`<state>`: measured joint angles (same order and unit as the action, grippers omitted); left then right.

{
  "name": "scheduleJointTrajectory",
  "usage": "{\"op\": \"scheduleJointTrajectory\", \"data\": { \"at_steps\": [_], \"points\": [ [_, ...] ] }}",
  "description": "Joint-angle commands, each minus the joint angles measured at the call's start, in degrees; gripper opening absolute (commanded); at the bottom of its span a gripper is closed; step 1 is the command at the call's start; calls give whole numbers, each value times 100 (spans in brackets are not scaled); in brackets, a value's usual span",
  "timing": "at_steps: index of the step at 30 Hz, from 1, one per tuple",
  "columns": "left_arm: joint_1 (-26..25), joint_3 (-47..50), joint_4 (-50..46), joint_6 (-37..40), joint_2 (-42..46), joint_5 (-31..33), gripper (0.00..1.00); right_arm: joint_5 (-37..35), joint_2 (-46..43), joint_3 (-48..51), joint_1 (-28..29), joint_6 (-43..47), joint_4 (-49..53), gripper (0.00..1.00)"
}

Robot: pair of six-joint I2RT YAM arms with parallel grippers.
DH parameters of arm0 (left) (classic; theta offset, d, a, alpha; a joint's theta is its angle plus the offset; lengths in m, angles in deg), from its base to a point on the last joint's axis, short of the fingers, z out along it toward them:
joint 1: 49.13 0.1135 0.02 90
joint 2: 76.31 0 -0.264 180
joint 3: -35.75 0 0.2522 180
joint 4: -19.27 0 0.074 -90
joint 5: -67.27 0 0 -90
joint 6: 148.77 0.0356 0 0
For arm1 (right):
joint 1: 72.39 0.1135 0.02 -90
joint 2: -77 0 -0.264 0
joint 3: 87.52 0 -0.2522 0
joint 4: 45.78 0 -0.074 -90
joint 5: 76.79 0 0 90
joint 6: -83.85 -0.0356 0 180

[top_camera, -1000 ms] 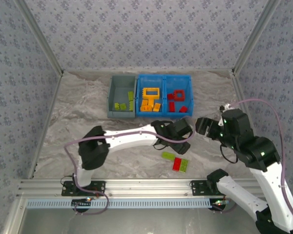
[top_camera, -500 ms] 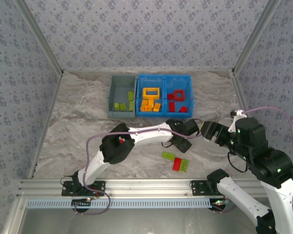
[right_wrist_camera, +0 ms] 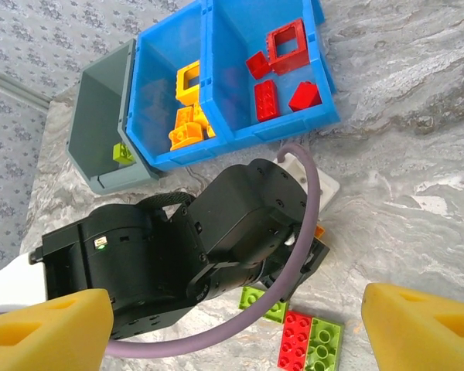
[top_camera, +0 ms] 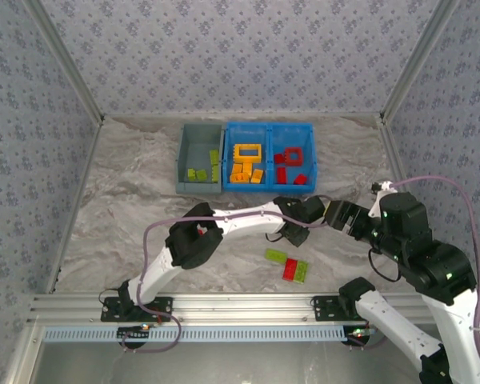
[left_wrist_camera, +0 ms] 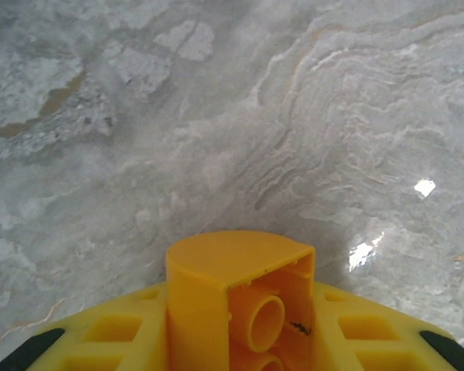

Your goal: Sort the legos into containers by color

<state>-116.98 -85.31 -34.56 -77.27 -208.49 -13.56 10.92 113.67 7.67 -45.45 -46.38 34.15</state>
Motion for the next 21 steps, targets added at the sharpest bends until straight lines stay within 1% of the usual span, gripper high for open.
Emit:
{"op": "scheduleJointTrajectory", "data": {
  "at_steps": [1, 3, 5, 6, 7, 8, 9, 11, 13, 15, 18, 21],
  "points": [
    [136, 429, 34, -335, 911, 297, 32, 276, -15, 176, 23, 159, -162, 86],
    [333, 847, 85, -569, 1511, 292, 32, 668, 88, 451, 26, 318, -428, 86],
    [606, 1175, 327, -772, 2037, 171, 32, 1126, 306, 684, 47, 373, -728, 84],
    [776, 1296, 366, -854, 2258, 63, 32, 1308, 422, 807, 136, 367, -918, 82],
    [960, 1376, 379, -916, 2426, -59, 32, 1296, 517, 891, 318, 369, -1139, 81],
    [1131, 1413, 374, -950, 2534, -153, 32, 1136, 594, 927, 548, 369, -1307, 81],
    [1331, 1423, 372, -970, 2619, -273, 32, 843, 716, 939, 925, 573, -1465, 81],
    [1721, 1334, 329, -954, 2632, -475, 32, 201, 1117, 817, 1601, 679, -1664, 82],
    [2083, 1040, 208, -887, 2469, -655, 32, -289, 1683, 544, 2130, 783, -1760, 81],
    [2382, 667, 157, -833, 2176, -829, 32, -787, 2141, 329, 2506, 869, -1886, 81],
    [2731, -140, -144, -784, 1523, -1185, 32, -1414, 2502, 320, 2688, 992, -2322, 80],
    [2871, -1204, -509, -704, 765, -1273, 32, -1900, 2826, 321, 2728, 1244, -2906, 80]
  ]
}}
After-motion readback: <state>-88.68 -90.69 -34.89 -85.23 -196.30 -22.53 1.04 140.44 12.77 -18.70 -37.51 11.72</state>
